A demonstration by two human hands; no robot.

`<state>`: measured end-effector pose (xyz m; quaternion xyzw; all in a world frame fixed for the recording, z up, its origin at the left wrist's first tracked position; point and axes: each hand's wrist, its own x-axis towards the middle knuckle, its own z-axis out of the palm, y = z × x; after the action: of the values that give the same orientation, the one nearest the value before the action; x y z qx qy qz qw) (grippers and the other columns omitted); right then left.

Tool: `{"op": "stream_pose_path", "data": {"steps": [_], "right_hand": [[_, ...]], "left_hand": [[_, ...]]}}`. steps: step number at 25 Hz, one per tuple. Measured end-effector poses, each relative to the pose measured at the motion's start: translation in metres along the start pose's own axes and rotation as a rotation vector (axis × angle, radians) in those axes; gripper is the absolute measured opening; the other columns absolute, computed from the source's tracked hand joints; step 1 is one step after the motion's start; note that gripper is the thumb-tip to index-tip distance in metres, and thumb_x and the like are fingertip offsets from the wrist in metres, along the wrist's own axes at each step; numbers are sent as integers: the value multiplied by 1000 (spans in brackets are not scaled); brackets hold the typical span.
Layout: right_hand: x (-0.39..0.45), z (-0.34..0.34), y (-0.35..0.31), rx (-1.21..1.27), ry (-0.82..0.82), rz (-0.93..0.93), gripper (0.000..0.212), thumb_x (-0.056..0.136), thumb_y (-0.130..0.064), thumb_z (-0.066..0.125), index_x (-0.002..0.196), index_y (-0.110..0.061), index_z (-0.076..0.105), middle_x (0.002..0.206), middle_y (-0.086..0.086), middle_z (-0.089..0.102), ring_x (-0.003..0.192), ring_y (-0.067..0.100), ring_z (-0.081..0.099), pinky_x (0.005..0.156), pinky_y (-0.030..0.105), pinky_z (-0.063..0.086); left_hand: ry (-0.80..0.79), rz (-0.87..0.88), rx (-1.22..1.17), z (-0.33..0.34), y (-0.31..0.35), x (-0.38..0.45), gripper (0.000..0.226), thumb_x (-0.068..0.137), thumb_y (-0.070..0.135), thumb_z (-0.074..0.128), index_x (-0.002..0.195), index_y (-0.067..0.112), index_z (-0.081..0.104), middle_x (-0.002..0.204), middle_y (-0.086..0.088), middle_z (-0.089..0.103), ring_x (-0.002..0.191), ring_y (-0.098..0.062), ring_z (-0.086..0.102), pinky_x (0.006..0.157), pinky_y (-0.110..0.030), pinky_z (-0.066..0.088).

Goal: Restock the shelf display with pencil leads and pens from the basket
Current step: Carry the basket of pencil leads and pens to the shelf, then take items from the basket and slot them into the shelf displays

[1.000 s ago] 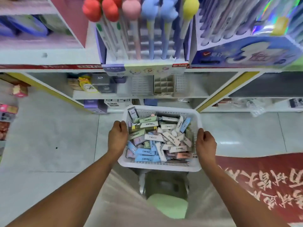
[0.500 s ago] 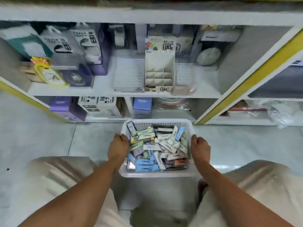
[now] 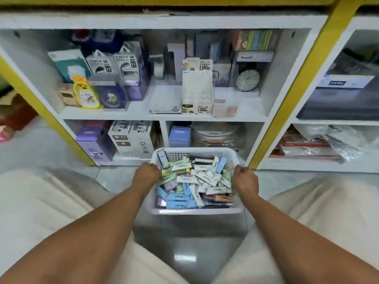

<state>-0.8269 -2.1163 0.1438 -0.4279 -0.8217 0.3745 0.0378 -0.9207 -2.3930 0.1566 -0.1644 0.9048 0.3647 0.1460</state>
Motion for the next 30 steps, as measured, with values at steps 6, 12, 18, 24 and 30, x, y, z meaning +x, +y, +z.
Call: {"op": "stream_pose_path", "data": {"steps": [6,12,18,24,30], "right_hand": [[12,4,-24,6,-43,40,43,101,-36,37,114,-2,59,115,21,64,98,37,60,85,41,51],[45,48,23,-85,-145,73,49,102,-39,35,108,1,63,112,22,65,99,37,61,84,39,48],[71,100,73,-206,-238,152,48,101,-40,35,100,0,62,103,20,63,98,39,62,83,39,49],[90,142,101,-321,-320,197,42,99,-33,39,103,2,63,107,21,67,86,34,60,74,34,47],[64,146,100,-509,-138,-145,26,94,-12,52,114,4,55,117,22,54,101,38,54,79,42,46]], "left_hand": [[-54,-105,-25,-7,18,19,13,84,12,65,87,2,57,113,-19,65,99,-32,63,70,-30,46],[-137,-189,-8,42,-16,61,16,84,12,69,91,3,58,108,-21,65,93,-35,65,66,-33,51],[-206,-318,90,101,-65,91,25,81,17,73,70,6,53,75,-10,60,64,-25,59,56,-29,50],[-273,-251,181,129,-90,105,23,90,26,62,76,11,49,74,-6,54,59,-18,49,57,-27,44],[-87,346,707,153,-86,83,50,78,15,71,121,6,47,123,-13,47,116,-33,46,88,-45,45]]}}
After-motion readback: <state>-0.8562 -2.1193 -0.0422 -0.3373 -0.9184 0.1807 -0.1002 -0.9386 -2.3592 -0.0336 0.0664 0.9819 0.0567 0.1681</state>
